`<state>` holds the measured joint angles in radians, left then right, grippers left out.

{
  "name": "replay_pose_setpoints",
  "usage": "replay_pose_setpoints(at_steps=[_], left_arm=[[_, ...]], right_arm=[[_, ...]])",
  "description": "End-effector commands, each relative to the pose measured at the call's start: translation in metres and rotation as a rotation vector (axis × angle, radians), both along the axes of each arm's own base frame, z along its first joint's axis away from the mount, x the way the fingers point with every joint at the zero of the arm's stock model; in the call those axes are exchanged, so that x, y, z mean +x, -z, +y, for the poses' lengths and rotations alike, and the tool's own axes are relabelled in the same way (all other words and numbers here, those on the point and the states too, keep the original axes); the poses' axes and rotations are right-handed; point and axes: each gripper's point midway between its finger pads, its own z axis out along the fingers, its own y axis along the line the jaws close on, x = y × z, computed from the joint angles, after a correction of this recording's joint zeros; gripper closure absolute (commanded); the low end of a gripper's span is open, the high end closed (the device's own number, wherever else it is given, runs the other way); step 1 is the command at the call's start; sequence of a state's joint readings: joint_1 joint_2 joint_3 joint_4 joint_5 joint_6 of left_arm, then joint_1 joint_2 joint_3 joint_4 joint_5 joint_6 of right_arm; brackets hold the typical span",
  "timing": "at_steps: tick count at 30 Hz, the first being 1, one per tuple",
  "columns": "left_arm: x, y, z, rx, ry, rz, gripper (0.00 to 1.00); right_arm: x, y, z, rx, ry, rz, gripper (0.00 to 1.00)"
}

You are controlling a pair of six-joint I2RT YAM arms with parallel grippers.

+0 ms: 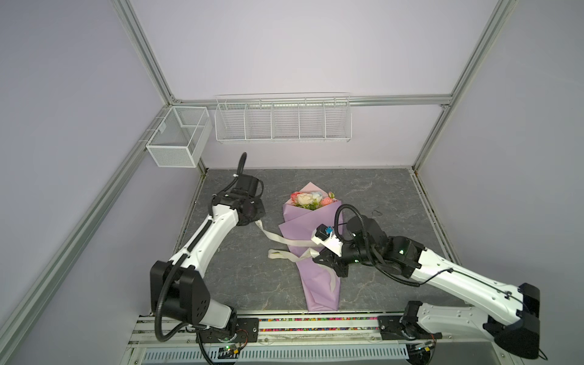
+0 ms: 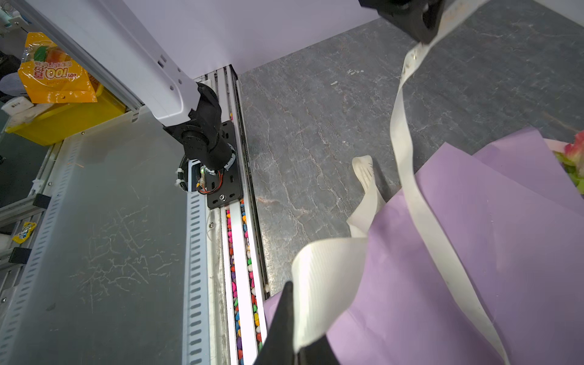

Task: Tie the bouquet of fake flowers

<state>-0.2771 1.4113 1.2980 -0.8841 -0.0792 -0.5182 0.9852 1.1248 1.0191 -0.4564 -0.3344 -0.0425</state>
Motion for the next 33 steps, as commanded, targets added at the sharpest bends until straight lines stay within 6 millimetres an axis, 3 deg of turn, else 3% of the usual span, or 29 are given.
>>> replay_pose_setpoints(at_steps=[1,4,9,13,23,28,33], left_arm=[[-0.006,-0.022,0.021,-0.017,-0.072,-0.064,1.00],[-0.011,-0.045,0.038,-0.055,-0.129,-0.151,1.00],[-0.026,-0.081,0.056,-0.077,-0.183,-0.236,1.00],[-0.042,-0.090,0.056,-0.094,-0.184,-0.247,1.00],[-0.096,-0.076,0.056,-0.176,-0.213,-0.243,1.00],[-0.128,-0.071,0.077,-0.130,-0.300,-0.257,1.00],[-0.139,-0.038,0.071,-0.130,-0.276,-0.151,1.00]], right_arm=[[-0.002,-0.001,-0.006,-0.017,-0.020,-0.030,0.92],[0.006,0.003,-0.009,-0.054,0.011,-0.057,0.92],[0.049,0.016,-0.033,-0.213,0.195,-0.162,0.93],[0.071,0.015,-0.054,-0.282,0.292,-0.206,0.93],[0.108,0.021,-0.126,-0.596,0.499,-0.461,0.93],[0.122,0.012,-0.135,-0.590,0.574,-0.537,0.93],[0.137,0.003,-0.135,-0.616,0.574,-0.642,0.93]])
